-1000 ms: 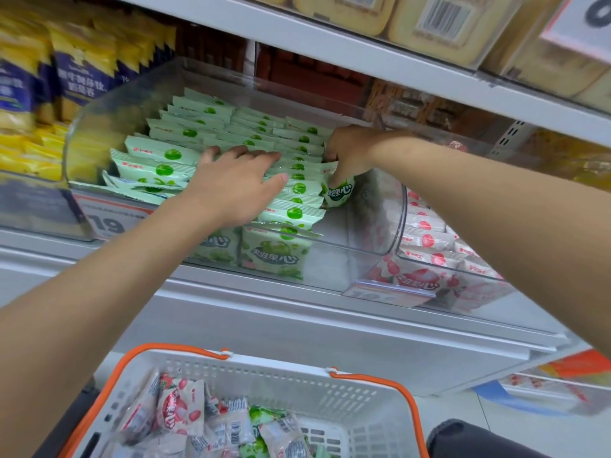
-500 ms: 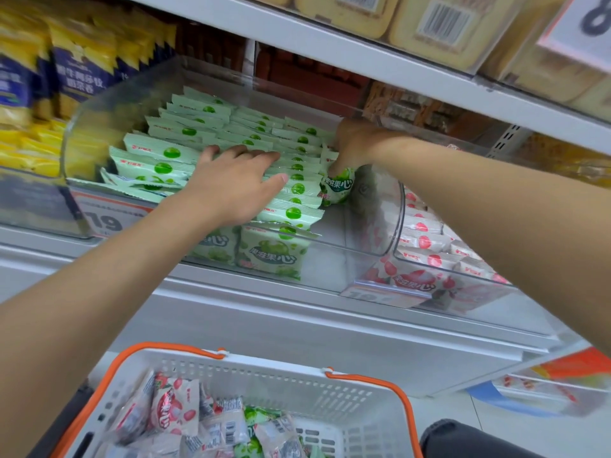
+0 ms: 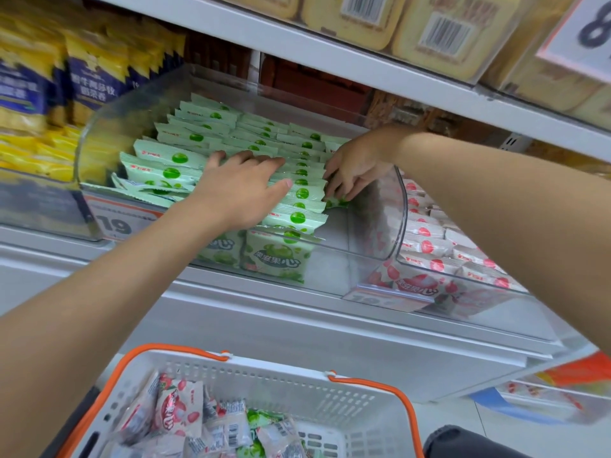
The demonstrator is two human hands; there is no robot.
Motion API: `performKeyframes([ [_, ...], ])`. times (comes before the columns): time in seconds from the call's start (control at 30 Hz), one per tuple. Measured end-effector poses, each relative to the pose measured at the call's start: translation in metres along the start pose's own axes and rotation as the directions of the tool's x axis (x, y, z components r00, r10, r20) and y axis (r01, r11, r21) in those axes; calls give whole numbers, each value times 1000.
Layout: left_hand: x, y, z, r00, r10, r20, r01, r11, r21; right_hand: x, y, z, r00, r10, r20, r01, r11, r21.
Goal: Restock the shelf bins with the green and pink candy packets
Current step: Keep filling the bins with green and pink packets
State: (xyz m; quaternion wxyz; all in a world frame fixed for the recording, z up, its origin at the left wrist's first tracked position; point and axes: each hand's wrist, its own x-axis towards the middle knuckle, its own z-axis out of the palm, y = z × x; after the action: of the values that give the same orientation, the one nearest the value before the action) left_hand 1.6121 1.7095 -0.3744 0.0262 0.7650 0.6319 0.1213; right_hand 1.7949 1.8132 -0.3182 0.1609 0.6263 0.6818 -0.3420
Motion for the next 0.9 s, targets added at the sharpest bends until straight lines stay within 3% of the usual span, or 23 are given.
performKeyframes([
  [0.13,0,0,-2,1000,-7,3,7,1000,-1,4,3,-5,1000,4,-9,-3,994,105],
  [0.27,0,-1,-1,1000,-2,2,2,1000,-4,11,5,-7,990,31,-134,-9,987,160],
  [0.47,2,-1,0,1000,1,-11,-2,1000,-19,-6,2,-7,999,22,-43,-14,984,179],
  [0.63,-5,3,-6,993,-21,-120,2,988,-157,-40,1,0,980,-90,-177,106,991,81],
  [0.7,-15,10,-13,962,-36,-269,-16,982,-190,-58,3,12,920,-217,-327,208,976,-64],
  [0.8,-43,28,-19,886,-91,-454,-58,951,-304,-85,11,46,704,-410,-580,360,910,-206],
  [0.9,-81,53,-11,900,-216,-377,-4,863,-505,-113,19,101,502,-471,-725,506,840,-195],
])
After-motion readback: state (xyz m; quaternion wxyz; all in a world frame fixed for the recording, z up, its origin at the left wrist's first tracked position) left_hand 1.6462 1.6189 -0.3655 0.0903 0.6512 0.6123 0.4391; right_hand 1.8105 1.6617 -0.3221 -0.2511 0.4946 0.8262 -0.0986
